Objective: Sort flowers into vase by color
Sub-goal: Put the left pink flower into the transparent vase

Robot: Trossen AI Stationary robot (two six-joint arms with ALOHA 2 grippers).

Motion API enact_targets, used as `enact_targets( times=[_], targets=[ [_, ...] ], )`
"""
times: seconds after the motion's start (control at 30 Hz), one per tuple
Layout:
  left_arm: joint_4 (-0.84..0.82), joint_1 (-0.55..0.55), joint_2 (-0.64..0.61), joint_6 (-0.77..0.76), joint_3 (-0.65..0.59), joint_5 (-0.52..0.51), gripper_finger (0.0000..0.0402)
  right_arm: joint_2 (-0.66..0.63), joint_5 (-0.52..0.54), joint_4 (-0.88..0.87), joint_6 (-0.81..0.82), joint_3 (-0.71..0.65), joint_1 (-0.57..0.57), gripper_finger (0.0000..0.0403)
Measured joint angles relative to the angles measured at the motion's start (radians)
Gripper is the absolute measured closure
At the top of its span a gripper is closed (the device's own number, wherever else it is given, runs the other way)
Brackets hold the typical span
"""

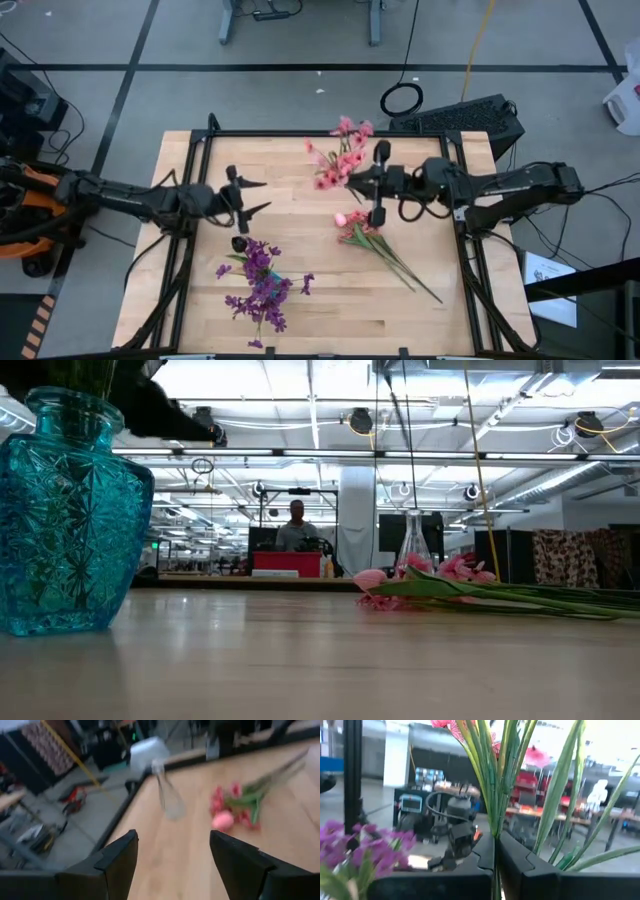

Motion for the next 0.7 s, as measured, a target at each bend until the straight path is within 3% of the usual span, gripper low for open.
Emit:
enact_targets(
  times=[0.27,0.47,0.7],
  targets=[
    [0.276,0.249,0.035,0.059,0.0,0.29,0.0149,0.121,-0.029,0.277,-0.045,0.0,-0.086,0.0401],
    [0.471,0.384,0.148,0.002,0.033,0.487,0.0149,0.262,-0.03,0.477,-0.042,0.0,-0.132,0.0401],
    [0.57,0.41,0.328,-0.02,0.079,0.559,0.0149,0.346,-0.025,0.688,-0.011,-0.001,-0.176,0.0401]
  ],
)
